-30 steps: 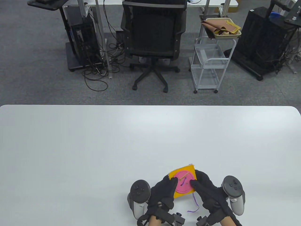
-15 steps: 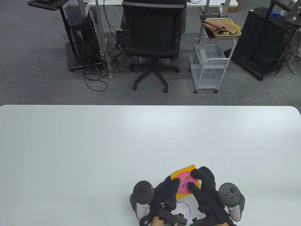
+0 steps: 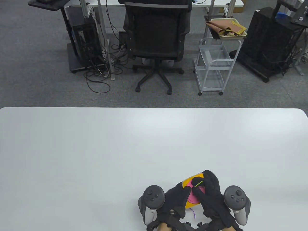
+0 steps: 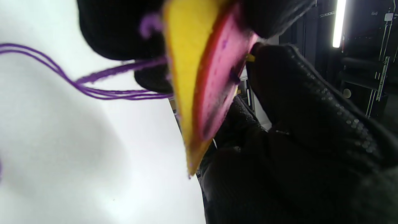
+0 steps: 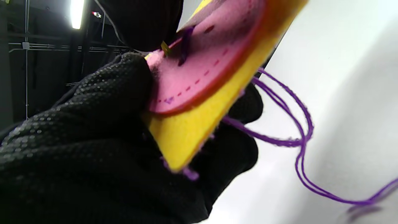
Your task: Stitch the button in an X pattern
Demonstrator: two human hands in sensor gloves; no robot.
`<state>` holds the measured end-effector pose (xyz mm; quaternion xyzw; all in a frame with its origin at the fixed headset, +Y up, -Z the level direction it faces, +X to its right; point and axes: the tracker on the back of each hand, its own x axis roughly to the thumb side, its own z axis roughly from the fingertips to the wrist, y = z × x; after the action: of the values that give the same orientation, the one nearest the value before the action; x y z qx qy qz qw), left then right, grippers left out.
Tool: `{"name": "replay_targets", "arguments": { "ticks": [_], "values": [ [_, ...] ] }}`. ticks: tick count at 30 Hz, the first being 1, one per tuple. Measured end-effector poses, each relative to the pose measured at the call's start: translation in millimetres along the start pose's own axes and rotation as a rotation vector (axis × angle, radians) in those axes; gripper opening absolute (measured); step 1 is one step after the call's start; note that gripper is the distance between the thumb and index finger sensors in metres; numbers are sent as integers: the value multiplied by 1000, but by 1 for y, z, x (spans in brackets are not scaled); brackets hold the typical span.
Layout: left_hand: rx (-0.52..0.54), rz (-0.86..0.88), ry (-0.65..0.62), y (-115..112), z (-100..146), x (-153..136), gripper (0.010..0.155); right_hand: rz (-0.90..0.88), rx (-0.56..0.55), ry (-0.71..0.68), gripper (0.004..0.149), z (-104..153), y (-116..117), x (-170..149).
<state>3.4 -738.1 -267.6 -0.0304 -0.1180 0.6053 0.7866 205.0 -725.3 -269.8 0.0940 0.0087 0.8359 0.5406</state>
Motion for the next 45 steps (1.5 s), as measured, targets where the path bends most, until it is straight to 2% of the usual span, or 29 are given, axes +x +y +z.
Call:
{"name": "replay_targets", "arguments": {
  "ticks": [7,14,27,45],
  "values": [
    [59,-132,-8,6,-1,-2,47,-18,-26,13,39,0,-6,1],
    [135,-180,-3,19,-1,-6,47,-89,-56,30,40,-1,-19,1],
    [290,-140,28,55,4,-15,47,-223,-141,70,40,-3,-53,-6],
    [392,-100,39,77,10,-20,47,-400,-173,101,40,-4,-77,-18]
  ]
}}
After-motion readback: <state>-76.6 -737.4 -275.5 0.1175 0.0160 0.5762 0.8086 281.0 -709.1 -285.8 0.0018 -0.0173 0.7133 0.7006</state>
